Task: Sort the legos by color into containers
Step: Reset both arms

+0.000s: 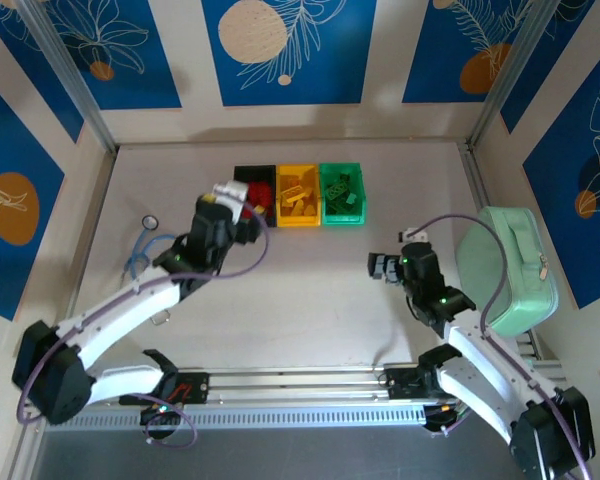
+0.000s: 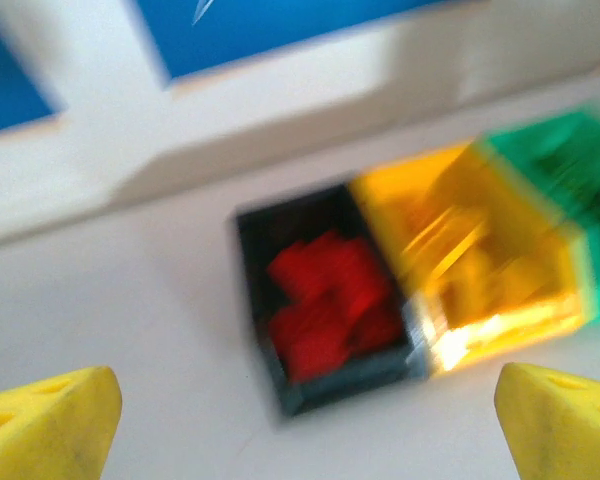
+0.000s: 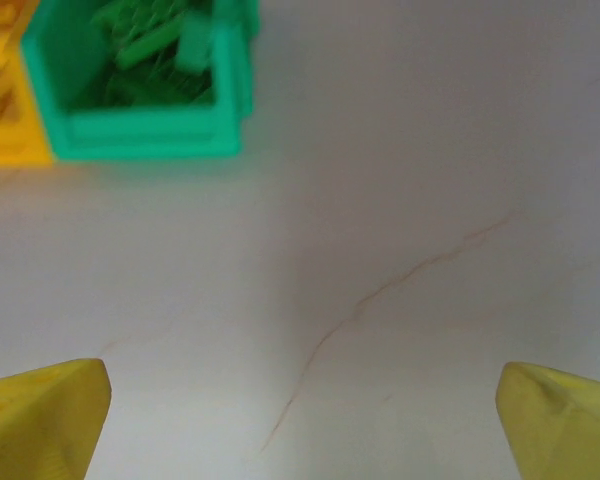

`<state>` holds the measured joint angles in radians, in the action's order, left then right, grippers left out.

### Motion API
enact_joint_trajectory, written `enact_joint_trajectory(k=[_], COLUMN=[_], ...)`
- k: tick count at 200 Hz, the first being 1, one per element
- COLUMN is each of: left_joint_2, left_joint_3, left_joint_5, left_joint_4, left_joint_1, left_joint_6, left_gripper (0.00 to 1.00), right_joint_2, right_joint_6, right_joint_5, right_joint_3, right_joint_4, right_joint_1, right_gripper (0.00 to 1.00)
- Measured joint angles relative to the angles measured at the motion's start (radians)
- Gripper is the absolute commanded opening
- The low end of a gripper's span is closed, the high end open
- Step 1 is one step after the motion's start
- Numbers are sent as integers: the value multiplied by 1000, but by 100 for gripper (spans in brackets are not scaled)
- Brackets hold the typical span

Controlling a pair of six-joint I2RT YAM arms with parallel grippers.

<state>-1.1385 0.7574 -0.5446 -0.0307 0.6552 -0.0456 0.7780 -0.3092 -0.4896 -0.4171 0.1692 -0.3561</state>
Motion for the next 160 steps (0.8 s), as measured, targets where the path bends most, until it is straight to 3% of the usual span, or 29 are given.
enact_joint_trajectory(k=[20,40,69,92,124,135,160], left_joint_2=[98,181,160,-72,-349,-383,-386], left_joint_3=[-239,-371,-457,-493,-491,-466,-486], left_joint_5=[-159,-256,-303,-269,-138,-86,37], left_joint_4=[0,-7,-274,-563,-848,-860,-1010], left_joint_1=[-5,-42,-168,-294,-385,-408,-434], left_joint_6=[6,21,62,105,145,148,153], left_gripper=[99,100,100,100,100,100,100], right_joint_2=[-25,8,210,394,637,713,738], right_joint_6=[62,96,98,104,130,140,161], right_joint_5=[19,70,123,163,188,193,184], right_joint_3=[34,127,208,188,98,105,150], right_joint_4=[-109,-299,-504,-679,-911,-1038,-1128], right_joint_1=[63,148,293,312,324,326,307], right_gripper=[99,99,99,99,99,99,99])
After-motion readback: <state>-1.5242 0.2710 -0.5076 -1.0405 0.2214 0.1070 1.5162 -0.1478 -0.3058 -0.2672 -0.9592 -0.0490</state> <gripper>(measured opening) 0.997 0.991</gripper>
